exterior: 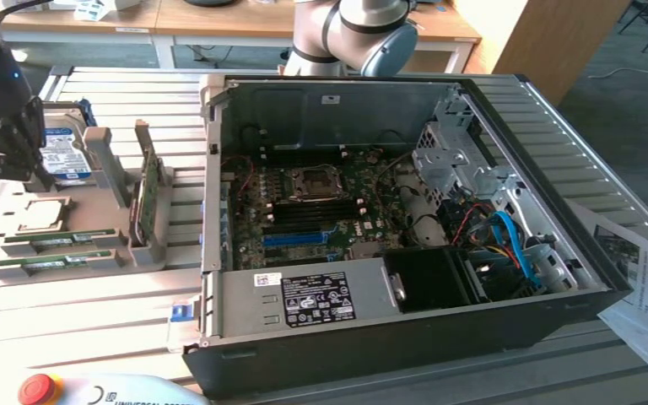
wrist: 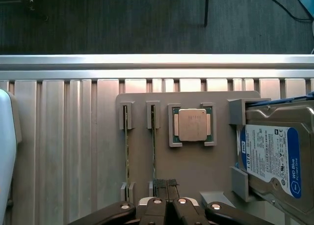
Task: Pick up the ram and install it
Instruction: 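Pick up the ram and move it above insertion slot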
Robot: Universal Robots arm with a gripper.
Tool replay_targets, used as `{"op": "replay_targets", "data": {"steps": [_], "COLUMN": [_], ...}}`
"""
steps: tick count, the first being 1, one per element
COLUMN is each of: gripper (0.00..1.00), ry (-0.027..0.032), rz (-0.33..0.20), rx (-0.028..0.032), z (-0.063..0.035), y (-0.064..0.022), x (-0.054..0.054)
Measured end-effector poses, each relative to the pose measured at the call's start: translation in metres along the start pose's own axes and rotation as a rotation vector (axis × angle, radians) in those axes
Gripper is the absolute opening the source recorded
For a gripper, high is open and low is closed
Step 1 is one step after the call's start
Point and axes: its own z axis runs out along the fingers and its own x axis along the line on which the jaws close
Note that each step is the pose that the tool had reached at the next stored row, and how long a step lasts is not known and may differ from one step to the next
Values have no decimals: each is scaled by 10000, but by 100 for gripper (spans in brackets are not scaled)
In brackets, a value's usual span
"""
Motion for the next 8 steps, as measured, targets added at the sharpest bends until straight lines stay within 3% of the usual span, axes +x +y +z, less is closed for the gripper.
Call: {"op": "replay_targets", "data": {"steps": [8], "gripper": [11], "ry": [5], "rz": [-3], "rx": [-3], "z": [27], "y": [-1], "x": [1]}}
